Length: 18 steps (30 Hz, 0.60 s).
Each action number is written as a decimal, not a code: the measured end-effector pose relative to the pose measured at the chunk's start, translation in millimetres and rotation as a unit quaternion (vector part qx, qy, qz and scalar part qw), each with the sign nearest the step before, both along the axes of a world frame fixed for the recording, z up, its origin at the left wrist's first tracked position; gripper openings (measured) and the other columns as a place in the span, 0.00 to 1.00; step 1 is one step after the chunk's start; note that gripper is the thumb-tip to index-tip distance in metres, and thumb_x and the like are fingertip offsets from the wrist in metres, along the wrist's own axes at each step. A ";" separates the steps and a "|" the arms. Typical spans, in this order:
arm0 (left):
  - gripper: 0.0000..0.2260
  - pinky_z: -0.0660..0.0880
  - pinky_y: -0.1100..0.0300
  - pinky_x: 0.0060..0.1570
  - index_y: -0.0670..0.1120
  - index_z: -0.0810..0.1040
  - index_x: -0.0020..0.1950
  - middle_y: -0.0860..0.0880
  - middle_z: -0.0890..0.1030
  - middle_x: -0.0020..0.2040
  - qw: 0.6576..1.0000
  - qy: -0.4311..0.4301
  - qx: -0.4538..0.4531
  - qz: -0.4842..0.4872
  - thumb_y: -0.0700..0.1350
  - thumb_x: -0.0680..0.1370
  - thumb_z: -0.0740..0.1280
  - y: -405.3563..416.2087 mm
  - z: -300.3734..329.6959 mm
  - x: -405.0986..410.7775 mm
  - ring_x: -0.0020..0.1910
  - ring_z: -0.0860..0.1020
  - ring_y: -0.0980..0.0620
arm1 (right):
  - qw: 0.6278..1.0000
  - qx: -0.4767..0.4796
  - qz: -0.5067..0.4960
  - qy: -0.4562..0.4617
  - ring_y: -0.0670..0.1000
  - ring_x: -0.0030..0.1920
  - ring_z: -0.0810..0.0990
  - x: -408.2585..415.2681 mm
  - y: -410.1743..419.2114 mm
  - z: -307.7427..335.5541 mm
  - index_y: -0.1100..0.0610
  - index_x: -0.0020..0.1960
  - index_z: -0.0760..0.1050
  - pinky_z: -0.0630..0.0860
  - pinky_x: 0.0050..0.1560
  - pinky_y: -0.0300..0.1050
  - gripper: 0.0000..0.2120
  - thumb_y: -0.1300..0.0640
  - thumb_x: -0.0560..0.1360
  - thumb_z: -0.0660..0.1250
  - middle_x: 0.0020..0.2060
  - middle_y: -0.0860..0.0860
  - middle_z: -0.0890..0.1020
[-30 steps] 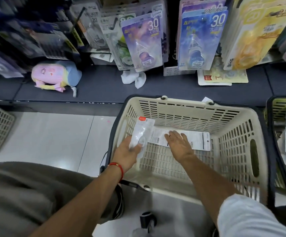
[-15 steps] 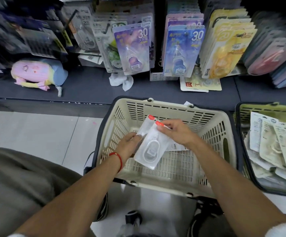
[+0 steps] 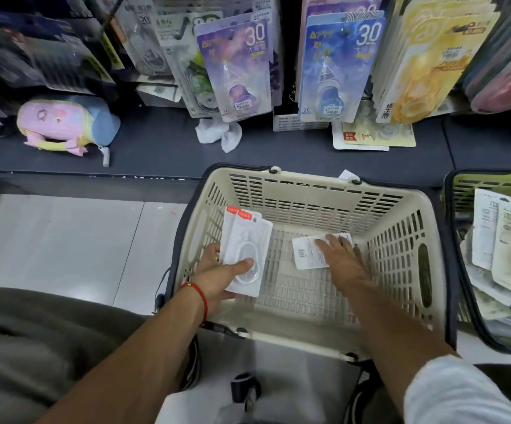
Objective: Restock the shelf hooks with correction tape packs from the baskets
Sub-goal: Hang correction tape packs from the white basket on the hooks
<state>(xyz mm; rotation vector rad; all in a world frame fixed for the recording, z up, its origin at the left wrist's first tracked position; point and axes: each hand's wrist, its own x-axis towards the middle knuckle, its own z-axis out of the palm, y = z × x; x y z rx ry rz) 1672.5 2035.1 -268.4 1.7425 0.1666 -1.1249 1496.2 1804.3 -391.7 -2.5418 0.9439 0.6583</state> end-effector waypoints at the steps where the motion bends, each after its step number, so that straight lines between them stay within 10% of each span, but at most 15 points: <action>1: 0.24 0.84 0.36 0.46 0.50 0.73 0.64 0.47 0.83 0.59 1.000 0.008 -0.008 0.003 0.39 0.74 0.80 -0.9 0.6 0.3 0.55 0.84 0.42 | 1.000 0.004 0.002 -0.006 0.57 0.84 0.50 1.5 -2.4 3.9 0.46 0.84 0.53 0.55 0.81 0.63 0.49 0.77 0.72 0.66 0.84 0.49 0.54; 8: 0.21 0.85 0.40 0.44 0.54 0.73 0.63 0.51 0.84 0.58 0.996 -0.003 -0.091 -0.003 0.40 0.77 0.77 0.8 7.4 -2.1 0.52 0.87 0.45 | 0.990 0.097 -0.022 -0.099 0.58 0.67 0.78 4.5 -23.6 70.9 0.51 0.71 0.78 0.72 0.69 0.51 0.15 0.56 0.86 0.61 0.68 0.56 0.81; 18: 0.18 0.85 0.36 0.45 0.62 0.74 0.63 0.50 0.83 0.60 0.969 -0.089 -0.201 -0.114 0.52 0.78 0.76 -26.4 74.1 -14.1 0.55 0.86 0.46 | 0.976 0.122 0.122 -0.129 0.39 0.41 0.81 59.4 -41.7 290.6 0.50 0.45 0.88 0.76 0.46 0.38 0.04 0.50 0.73 0.80 0.39 0.40 0.87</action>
